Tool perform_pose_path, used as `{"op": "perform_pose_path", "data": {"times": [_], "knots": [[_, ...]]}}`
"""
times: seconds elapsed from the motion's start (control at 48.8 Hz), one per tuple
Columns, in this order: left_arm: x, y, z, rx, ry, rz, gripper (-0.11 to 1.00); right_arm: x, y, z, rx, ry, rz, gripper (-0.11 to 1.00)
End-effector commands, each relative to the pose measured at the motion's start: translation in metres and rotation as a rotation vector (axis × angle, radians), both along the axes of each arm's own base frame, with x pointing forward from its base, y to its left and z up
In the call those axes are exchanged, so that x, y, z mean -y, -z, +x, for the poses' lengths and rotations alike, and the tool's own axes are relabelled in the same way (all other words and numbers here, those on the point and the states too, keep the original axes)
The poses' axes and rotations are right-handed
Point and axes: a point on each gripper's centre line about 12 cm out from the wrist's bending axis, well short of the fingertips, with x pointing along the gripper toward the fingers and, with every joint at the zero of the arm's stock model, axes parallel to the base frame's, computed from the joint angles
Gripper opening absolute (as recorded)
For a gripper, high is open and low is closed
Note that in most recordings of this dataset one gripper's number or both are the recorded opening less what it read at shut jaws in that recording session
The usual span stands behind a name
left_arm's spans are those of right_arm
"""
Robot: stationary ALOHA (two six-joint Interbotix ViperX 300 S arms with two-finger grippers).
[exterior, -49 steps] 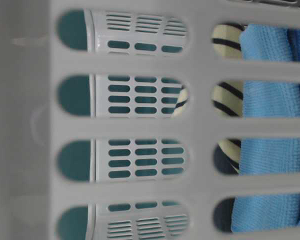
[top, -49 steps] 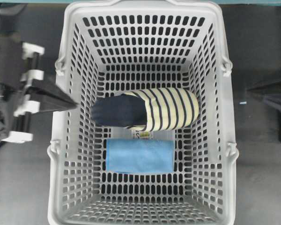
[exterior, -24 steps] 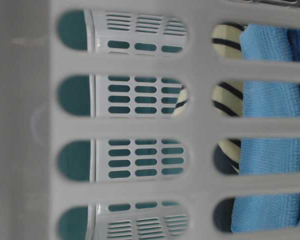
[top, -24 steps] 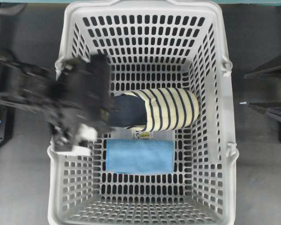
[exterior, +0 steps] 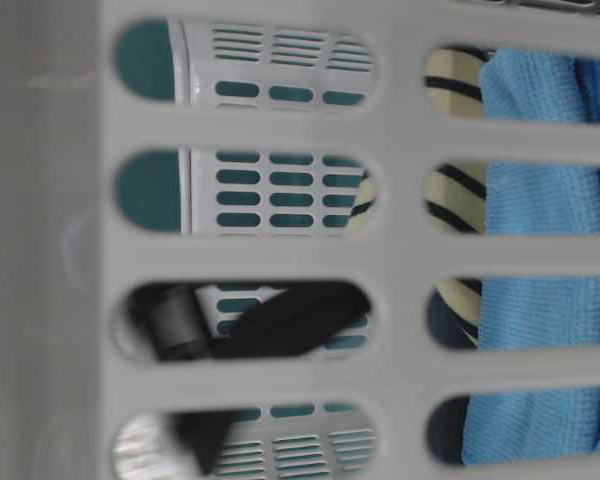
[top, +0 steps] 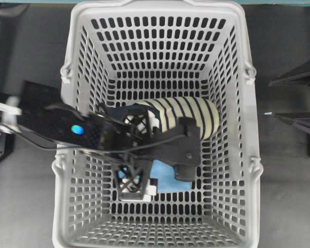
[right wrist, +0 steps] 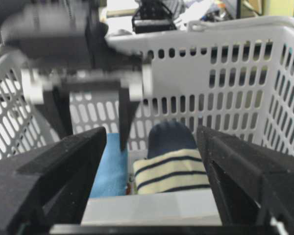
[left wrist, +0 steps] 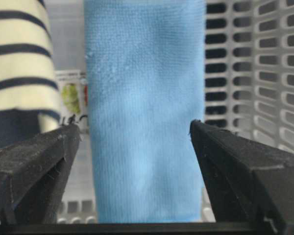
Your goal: Pick up the blue cloth from the shopping basket with the left arm.
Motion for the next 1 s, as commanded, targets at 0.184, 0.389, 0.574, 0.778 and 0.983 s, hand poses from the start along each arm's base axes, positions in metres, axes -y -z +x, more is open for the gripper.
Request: {"op": "perform_pose_path", "data": {"times": [0.184,0.389,0.574,0.778,0.983], "knots": [[0.002,0.035,0.006,-0.045,0.005,0.011,0.88,0.000,-0.003,0.001,0.017,0.002,0.001,0.72],[0.002,0.063,-0.001,-0.096,0.007,0.019,0.88,0.000,-0.003,-0.001,0.028,0.002,0.001,0.72],[0.001,0.067,-0.004,-0.110,0.004,0.020,0.86,0.000,0.000,-0.001,0.028,0.002,0.001,0.72],[0.007,0.065,-0.005,-0.105,0.029,0.026,0.59,0.000,-0.008,-0.004,0.103,0.002,0.001,0.72],[0.009,0.016,-0.002,0.004,0.032,0.007,0.13,0.000,-0.001,-0.008,0.101,0.002,0.004,0.72]]}}
